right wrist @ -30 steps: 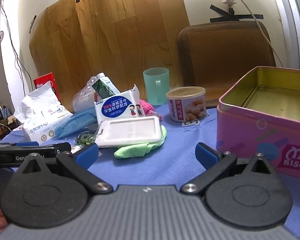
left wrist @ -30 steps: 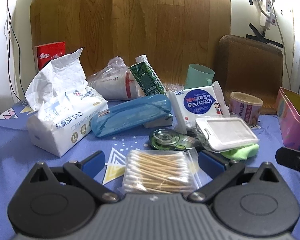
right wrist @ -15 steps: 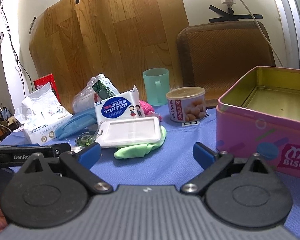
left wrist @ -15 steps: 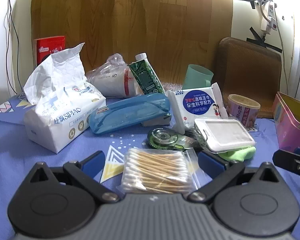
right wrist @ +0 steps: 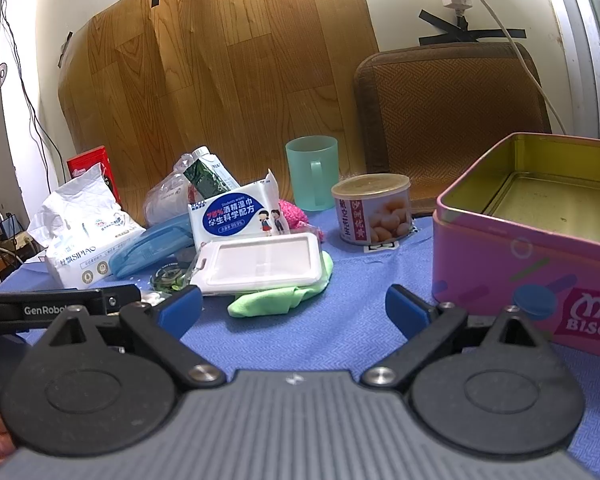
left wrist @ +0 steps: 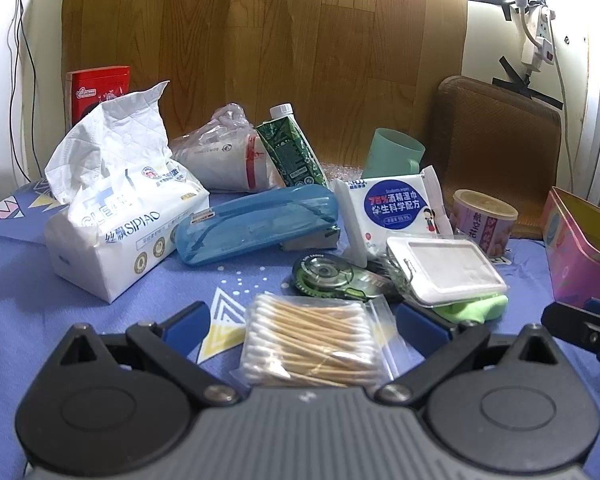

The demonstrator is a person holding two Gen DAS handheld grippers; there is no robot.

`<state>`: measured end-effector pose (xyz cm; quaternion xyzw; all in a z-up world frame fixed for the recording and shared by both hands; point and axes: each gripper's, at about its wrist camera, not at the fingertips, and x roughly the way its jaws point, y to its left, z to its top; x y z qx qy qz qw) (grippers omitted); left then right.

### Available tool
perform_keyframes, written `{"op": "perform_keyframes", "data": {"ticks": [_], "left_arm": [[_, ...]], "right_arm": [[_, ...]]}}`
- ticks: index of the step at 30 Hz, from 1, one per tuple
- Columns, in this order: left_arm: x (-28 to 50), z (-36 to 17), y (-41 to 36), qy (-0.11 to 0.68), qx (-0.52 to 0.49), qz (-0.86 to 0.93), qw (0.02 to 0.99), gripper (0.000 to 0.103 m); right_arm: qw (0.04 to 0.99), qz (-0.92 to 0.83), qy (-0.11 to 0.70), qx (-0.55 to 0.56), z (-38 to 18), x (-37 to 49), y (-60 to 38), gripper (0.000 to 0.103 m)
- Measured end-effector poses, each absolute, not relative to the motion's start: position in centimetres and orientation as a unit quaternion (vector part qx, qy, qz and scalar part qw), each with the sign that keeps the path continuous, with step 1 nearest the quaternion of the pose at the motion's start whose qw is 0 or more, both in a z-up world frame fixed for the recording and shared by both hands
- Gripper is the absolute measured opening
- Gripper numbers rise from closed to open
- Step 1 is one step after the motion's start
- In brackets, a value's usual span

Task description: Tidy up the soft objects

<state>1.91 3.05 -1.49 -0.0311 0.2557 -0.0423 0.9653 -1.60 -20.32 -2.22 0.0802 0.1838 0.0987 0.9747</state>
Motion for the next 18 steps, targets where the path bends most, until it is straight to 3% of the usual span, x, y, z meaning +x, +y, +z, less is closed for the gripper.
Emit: {"op": "perform_keyframes", "data": {"ticks": [18], "left_arm": [[1.86, -1.45, 3.33, 0.256, -0.041, -0.042, 0.965, 0.103]], "right_arm": [[0.975, 0.096, 0.185, 0.077, -2.15, -1.63, -20.29, 0.099]]}}
